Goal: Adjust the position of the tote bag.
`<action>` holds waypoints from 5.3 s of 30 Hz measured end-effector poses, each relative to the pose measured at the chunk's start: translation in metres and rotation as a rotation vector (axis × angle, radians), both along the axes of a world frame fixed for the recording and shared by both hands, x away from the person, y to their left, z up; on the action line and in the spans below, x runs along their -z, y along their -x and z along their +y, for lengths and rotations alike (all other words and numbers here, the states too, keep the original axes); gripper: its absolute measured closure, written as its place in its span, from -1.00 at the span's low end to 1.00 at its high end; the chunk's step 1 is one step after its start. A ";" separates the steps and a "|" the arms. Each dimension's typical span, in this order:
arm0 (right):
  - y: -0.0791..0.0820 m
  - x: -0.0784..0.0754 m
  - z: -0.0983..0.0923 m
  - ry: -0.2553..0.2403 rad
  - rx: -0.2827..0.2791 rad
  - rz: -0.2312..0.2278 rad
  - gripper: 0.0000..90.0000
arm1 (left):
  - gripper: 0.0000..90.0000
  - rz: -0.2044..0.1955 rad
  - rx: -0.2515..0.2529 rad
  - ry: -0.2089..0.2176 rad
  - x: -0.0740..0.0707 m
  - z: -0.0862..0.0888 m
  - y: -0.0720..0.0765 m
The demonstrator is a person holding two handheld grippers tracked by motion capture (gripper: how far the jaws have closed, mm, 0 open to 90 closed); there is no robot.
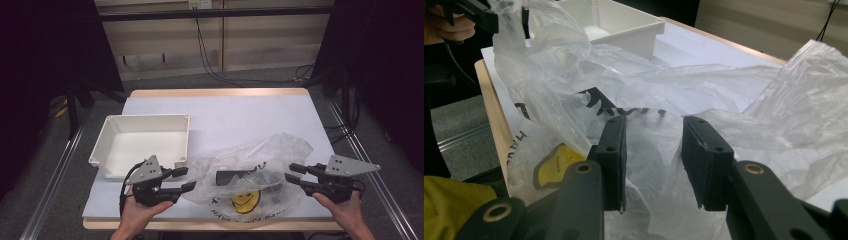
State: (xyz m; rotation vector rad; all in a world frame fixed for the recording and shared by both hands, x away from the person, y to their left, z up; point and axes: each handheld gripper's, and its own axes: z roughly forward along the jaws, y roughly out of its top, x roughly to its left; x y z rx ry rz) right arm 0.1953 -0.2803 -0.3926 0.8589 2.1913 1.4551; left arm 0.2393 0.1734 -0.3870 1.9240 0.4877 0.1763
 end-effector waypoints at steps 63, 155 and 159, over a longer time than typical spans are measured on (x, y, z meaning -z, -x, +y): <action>-0.061 0.032 0.037 0.147 -0.070 0.194 -0.14 | 0.77 0.027 0.173 -0.306 0.017 -0.091 -0.052; 0.006 -0.008 -0.001 0.037 -0.074 0.102 0.49 | 0.70 -0.002 0.092 -0.175 0.000 -0.055 -0.034; -0.008 -0.015 0.009 0.075 -0.084 0.102 0.62 | 0.77 -0.026 0.127 -0.178 -0.009 -0.071 -0.037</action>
